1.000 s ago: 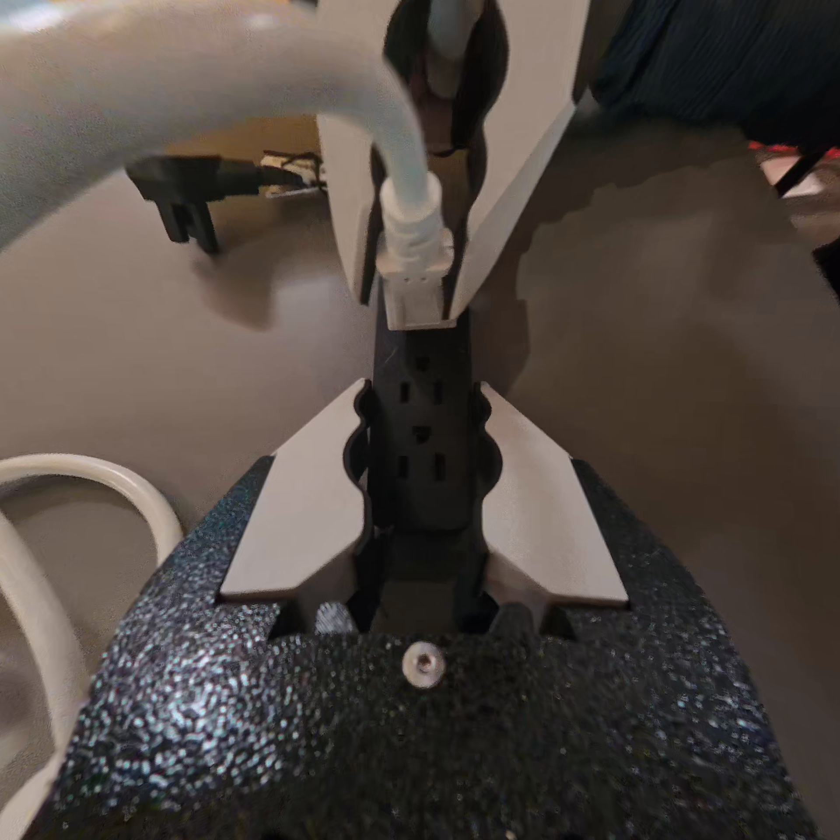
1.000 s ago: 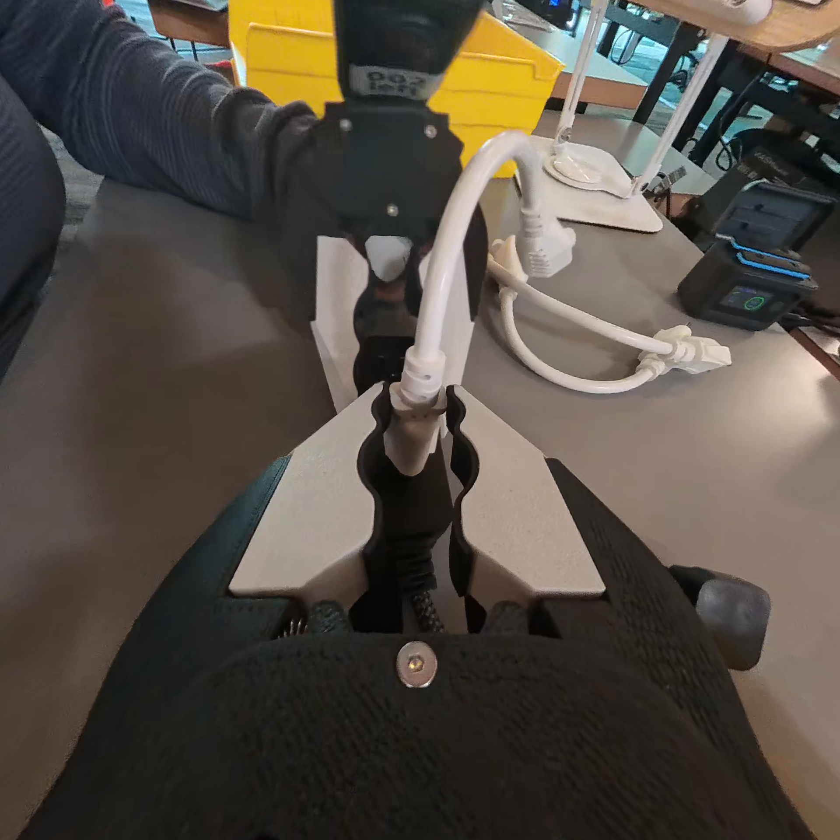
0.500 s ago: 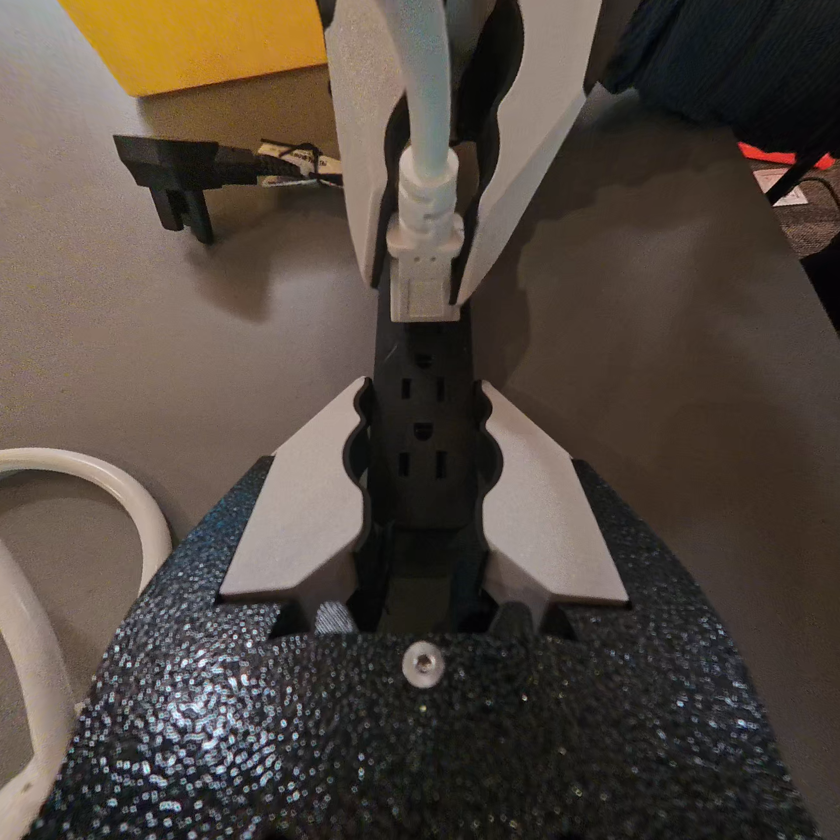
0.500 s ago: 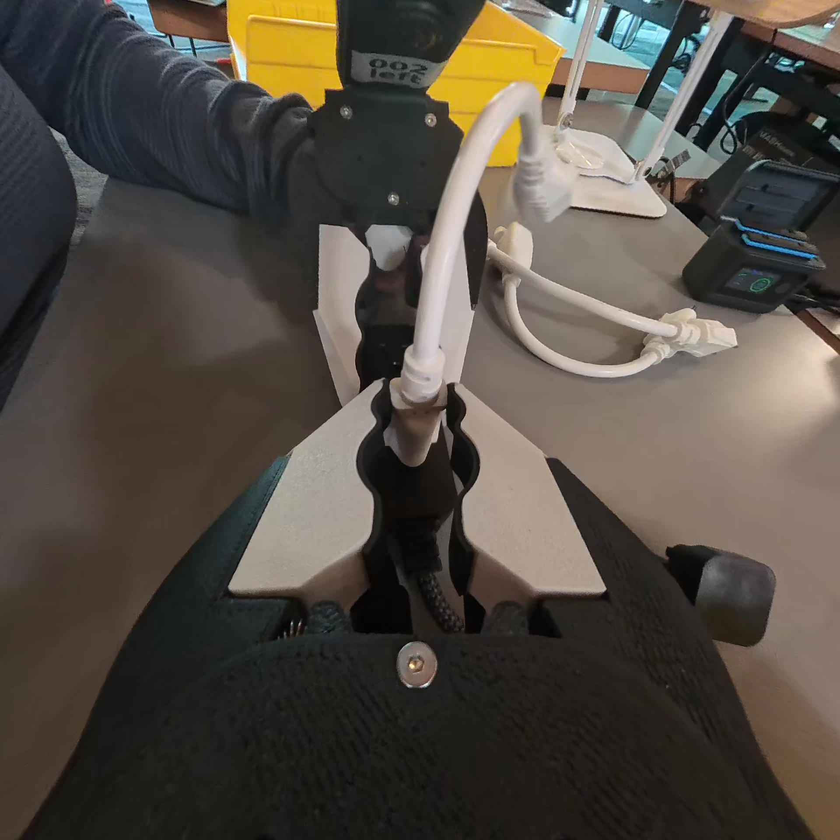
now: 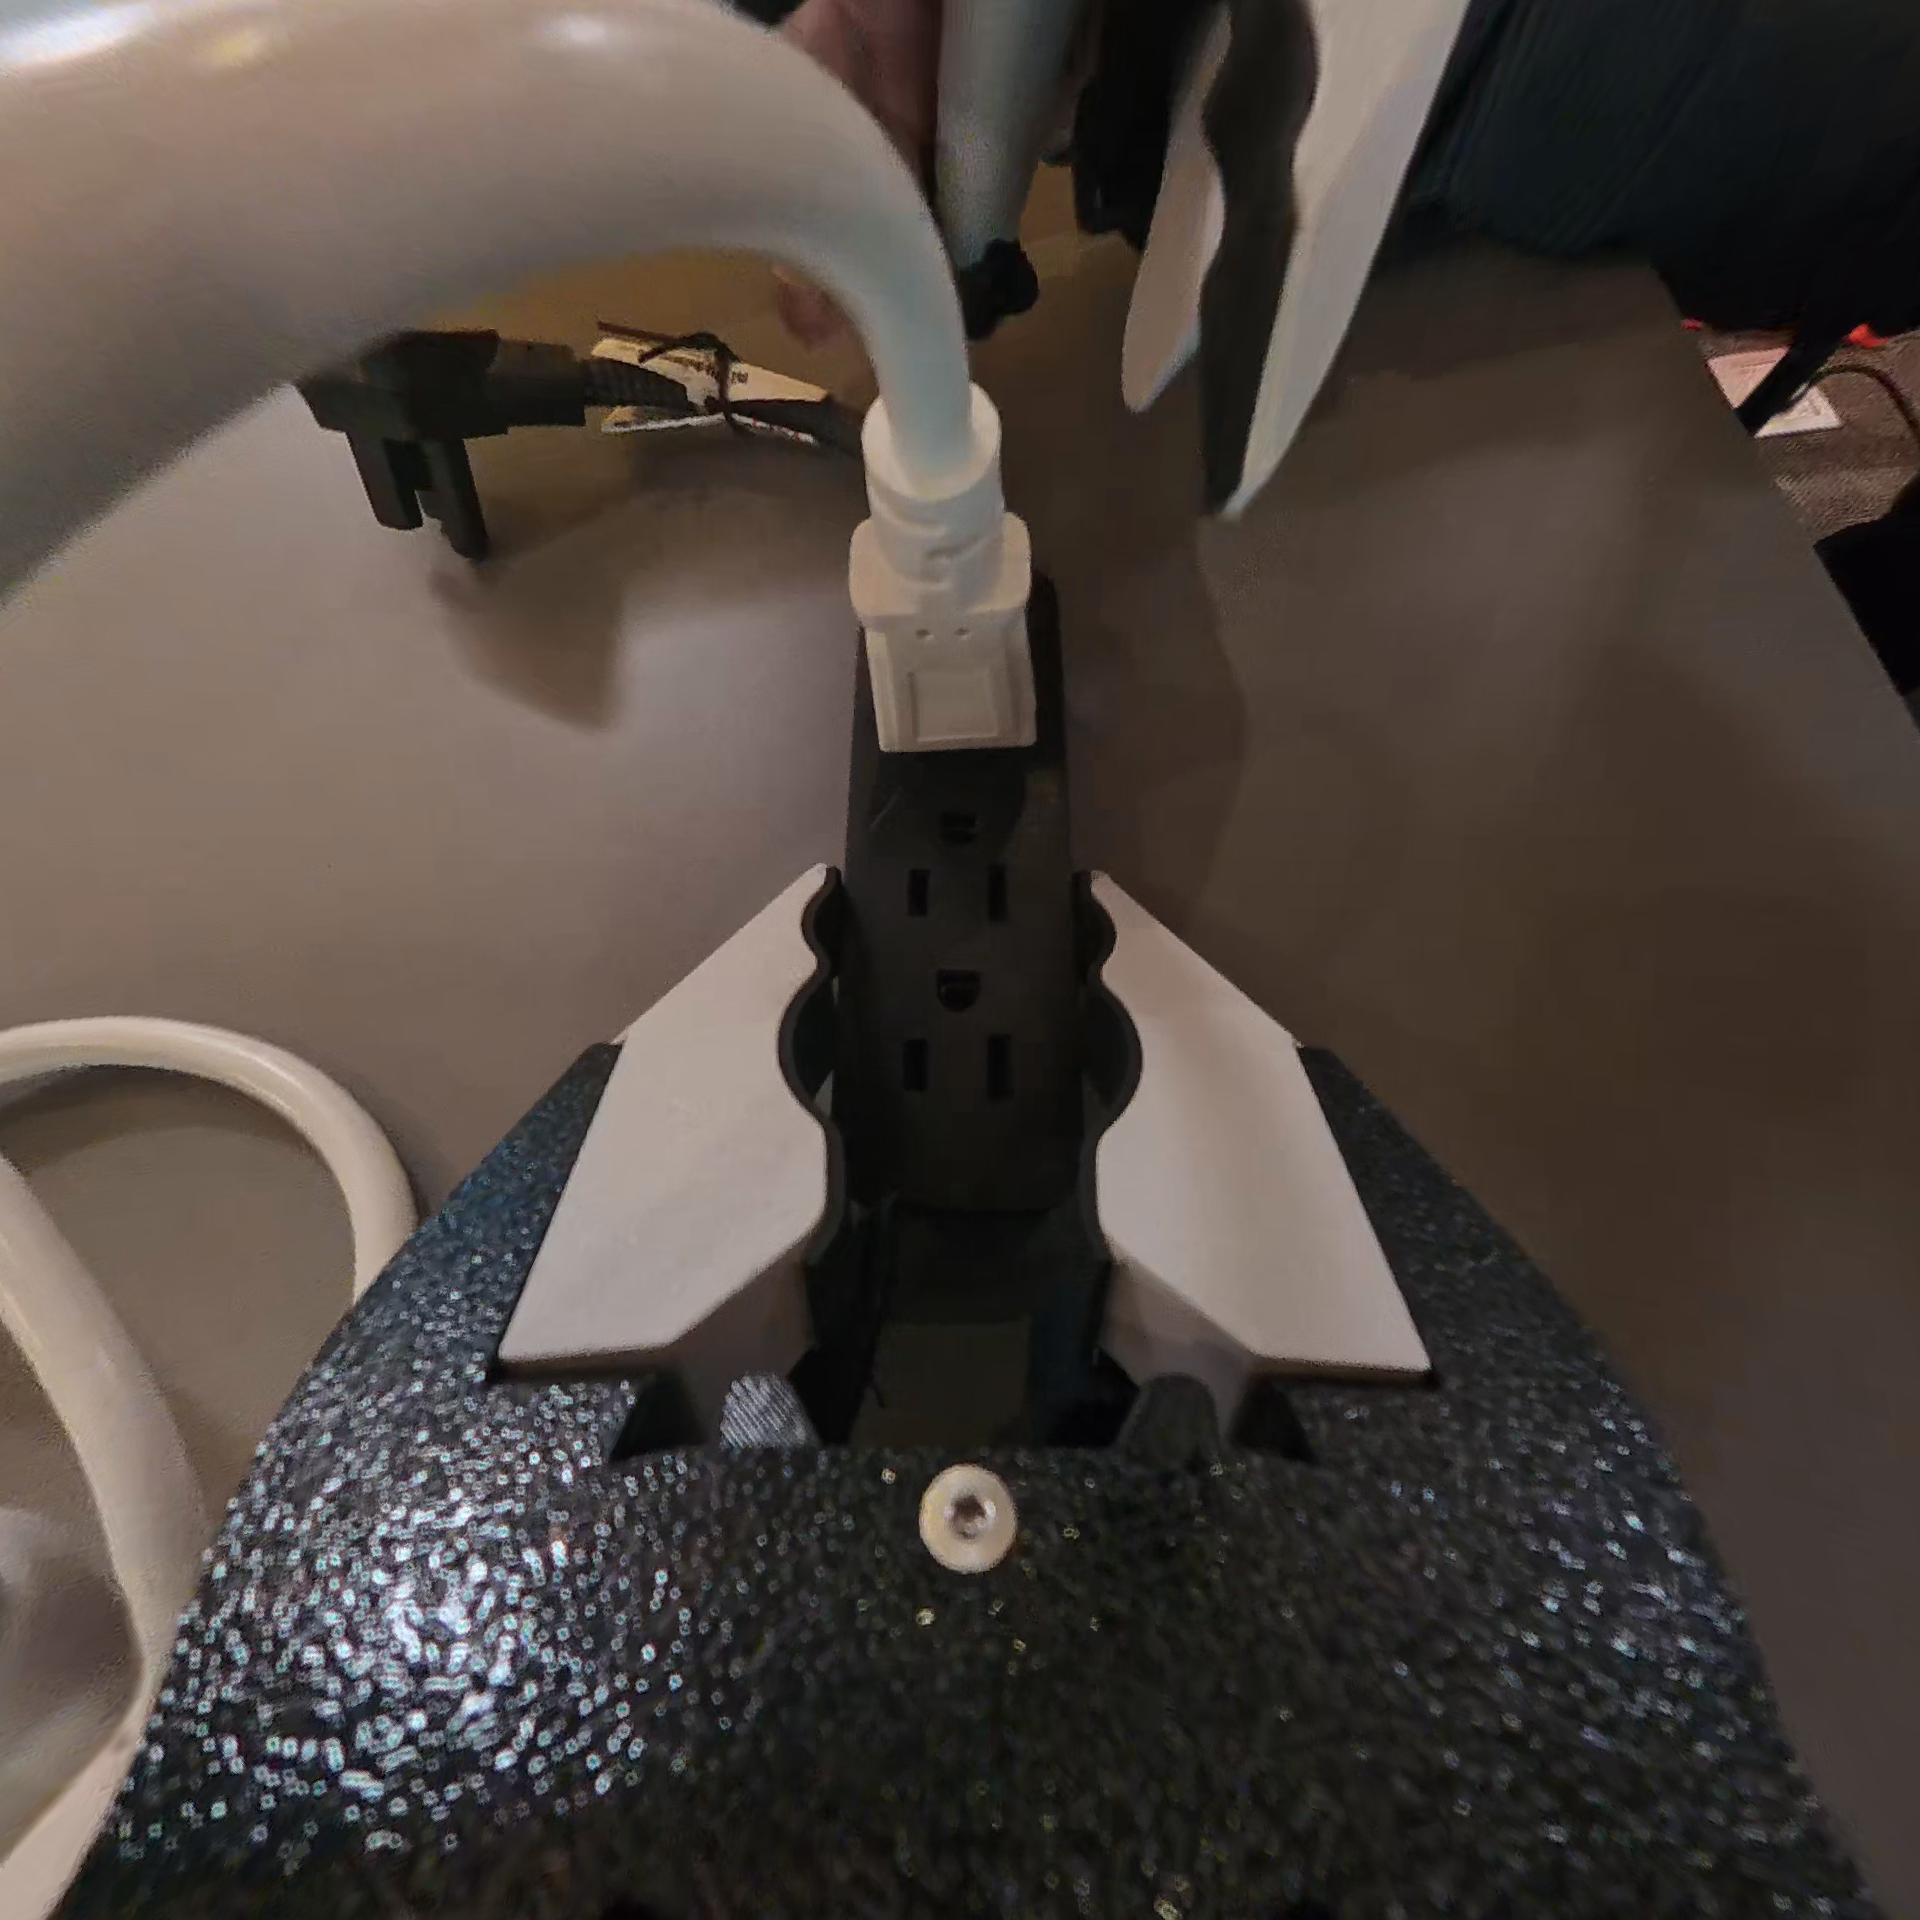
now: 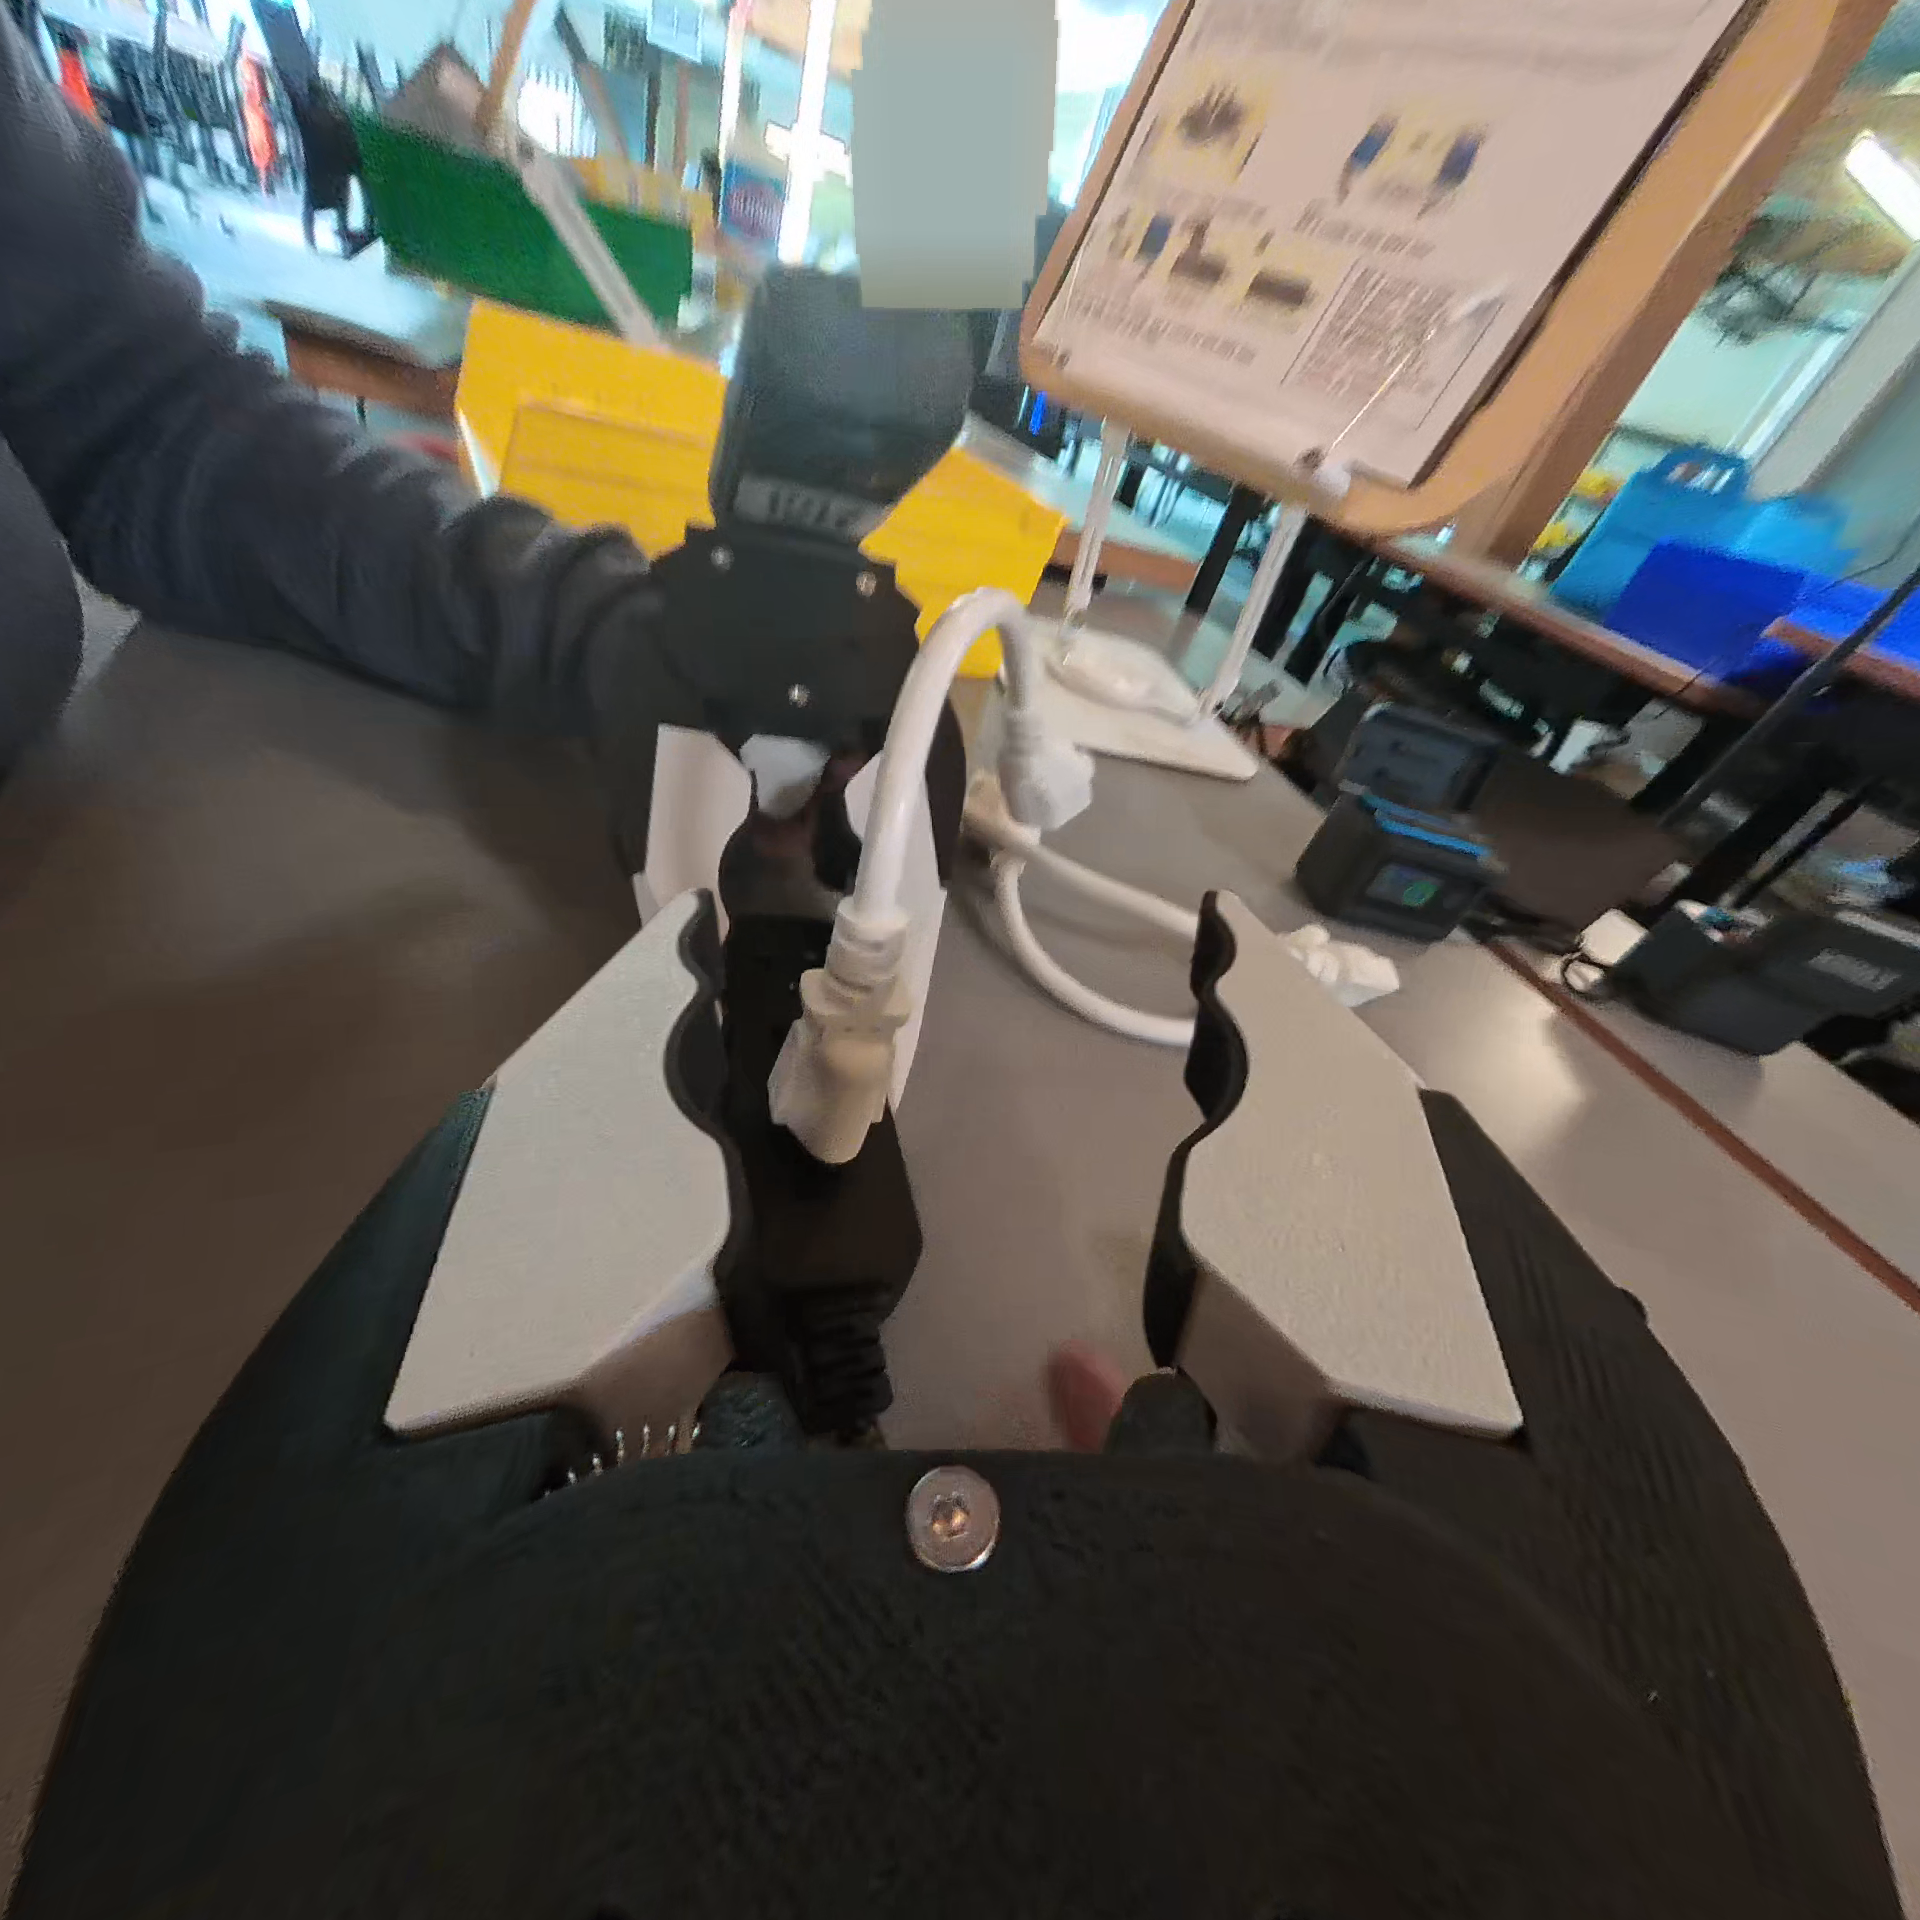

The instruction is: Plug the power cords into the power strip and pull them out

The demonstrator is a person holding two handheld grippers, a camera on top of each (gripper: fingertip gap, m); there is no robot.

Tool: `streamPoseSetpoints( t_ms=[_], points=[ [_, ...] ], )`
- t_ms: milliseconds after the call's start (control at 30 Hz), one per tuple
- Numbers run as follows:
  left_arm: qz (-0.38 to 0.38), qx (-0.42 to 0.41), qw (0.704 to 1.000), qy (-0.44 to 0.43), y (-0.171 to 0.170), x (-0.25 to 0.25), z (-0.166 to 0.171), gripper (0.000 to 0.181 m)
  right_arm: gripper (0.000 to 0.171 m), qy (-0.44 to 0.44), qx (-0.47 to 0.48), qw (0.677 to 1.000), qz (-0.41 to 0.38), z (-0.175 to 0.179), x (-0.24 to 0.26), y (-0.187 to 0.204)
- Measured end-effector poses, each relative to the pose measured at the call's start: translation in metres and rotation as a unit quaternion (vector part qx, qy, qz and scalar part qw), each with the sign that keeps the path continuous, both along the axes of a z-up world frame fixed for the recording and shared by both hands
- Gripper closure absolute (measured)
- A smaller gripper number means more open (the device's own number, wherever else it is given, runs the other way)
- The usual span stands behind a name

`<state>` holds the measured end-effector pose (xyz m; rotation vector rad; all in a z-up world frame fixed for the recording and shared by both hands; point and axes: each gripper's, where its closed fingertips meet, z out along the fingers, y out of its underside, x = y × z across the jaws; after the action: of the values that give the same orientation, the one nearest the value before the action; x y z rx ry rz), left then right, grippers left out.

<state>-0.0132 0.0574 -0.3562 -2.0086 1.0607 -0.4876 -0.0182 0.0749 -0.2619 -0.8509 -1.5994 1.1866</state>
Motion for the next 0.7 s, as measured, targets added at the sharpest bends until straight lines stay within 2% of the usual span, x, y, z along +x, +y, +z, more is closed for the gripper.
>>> streamPoseSetpoints(
  t_ms=[100,367,500,567,600,633,700],
  points=[
    [0.009,-0.001,1.0,0.0,0.0,-0.011,0.0,0.138,0.081,0.029,-0.007,1.0,-0.001,0.009,0.0,-0.001],
    [0.025,-0.008,1.0,-0.005,0.0,-0.032,0.0,0.138,0.082,0.037,0.052,0.997,-0.047,-0.003,-0.02,0.003],
    [0.022,-0.003,1.0,-0.001,-0.002,-0.034,0.0,0.139,0.083,0.084,0.06,0.991,-0.085,0.005,-0.032,0.021],
    [0.029,-0.002,1.0,0.0,-0.003,-0.039,0.0,0.138,0.078,0.121,0.109,0.982,-0.093,0.014,-0.035,0.022],
    [0.034,-0.002,0.999,0.0,-0.004,-0.043,0.0,0.138,0.082,0.144,0.149,0.973,-0.105,0.02,-0.036,0.021],
    [0.037,-0.003,0.999,-0.001,-0.006,-0.048,0.0,0.139,0.1,0.17,0.192,0.96,-0.117,0.026,-0.037,0.019],
    [0.043,-0.004,0.999,-0.002,-0.011,-0.058,0.0,0.138,0.124,0.18,0.227,0.955,-0.065,0.027,-0.041,0.001]
  ],
)
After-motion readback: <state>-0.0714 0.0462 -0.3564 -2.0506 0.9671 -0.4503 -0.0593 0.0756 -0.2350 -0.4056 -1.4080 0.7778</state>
